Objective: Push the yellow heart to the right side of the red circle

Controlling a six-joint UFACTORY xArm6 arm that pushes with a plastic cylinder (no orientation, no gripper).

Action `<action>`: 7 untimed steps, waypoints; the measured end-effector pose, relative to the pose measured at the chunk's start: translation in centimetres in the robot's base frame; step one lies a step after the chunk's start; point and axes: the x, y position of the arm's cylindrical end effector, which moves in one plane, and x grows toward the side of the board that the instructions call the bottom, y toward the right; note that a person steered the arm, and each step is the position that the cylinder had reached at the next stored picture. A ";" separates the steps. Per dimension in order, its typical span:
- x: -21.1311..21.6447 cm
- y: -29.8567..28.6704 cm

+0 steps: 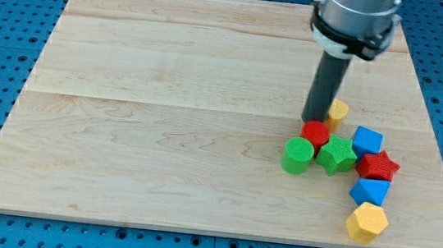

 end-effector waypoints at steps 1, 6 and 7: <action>-2.6 -1.0; 0.2 10.2; 0.1 10.9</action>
